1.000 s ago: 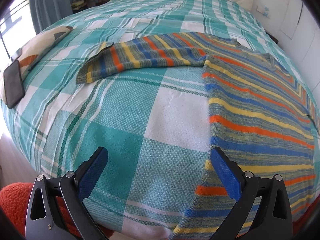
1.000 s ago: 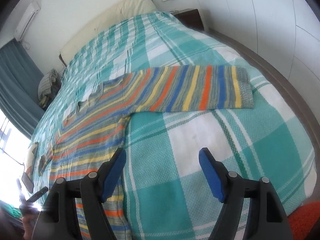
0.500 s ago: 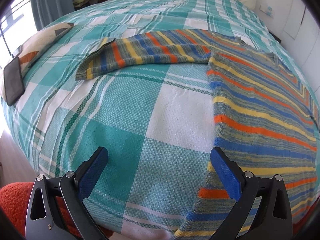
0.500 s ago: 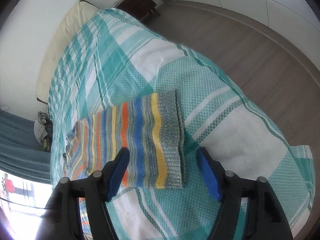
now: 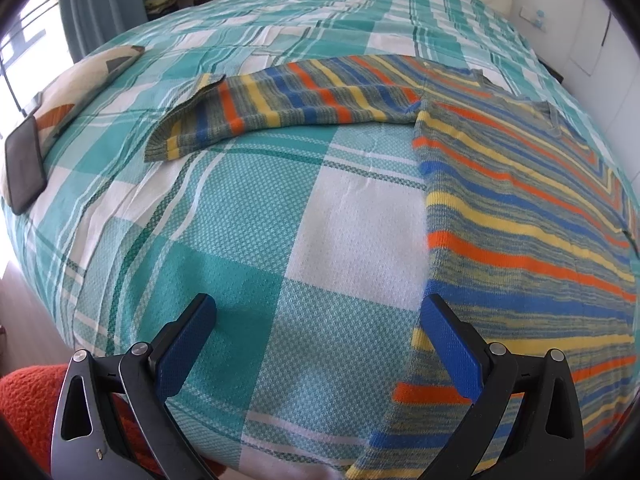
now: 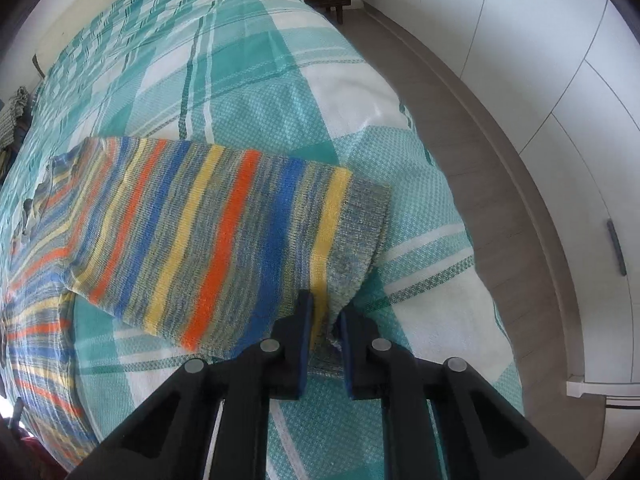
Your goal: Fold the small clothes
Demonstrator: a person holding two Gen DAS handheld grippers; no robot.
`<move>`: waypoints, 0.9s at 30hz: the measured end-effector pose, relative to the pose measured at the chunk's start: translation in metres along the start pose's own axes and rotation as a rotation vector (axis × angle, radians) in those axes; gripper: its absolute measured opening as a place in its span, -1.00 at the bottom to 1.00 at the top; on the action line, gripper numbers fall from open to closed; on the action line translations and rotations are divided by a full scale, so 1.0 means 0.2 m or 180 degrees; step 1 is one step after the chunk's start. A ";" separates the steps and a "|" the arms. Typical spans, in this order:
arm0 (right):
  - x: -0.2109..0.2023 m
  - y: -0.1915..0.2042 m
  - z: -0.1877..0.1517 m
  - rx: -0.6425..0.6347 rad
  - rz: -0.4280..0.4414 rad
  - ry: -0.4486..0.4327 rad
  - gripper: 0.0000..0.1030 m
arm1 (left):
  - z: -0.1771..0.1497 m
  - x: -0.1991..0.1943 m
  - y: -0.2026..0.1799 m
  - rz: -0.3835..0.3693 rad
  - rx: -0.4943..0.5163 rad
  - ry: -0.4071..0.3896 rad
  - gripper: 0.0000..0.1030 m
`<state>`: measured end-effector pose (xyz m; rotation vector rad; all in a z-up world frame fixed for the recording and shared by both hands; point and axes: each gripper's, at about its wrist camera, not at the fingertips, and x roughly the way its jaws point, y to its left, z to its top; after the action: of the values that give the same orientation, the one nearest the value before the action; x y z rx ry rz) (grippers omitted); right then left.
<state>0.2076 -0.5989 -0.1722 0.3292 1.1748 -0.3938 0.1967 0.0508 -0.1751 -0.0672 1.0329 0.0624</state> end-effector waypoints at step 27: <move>-0.38 1.54 0.30 -0.0807 0.2277 -0.0087 0.15 | 0.03 0.01 0.03 -0.0232 -0.0142 0.0052 0.99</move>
<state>0.3754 -0.3438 -0.0666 0.4922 0.9900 0.3706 0.2019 0.0575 -0.1743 -0.1459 1.0446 0.0186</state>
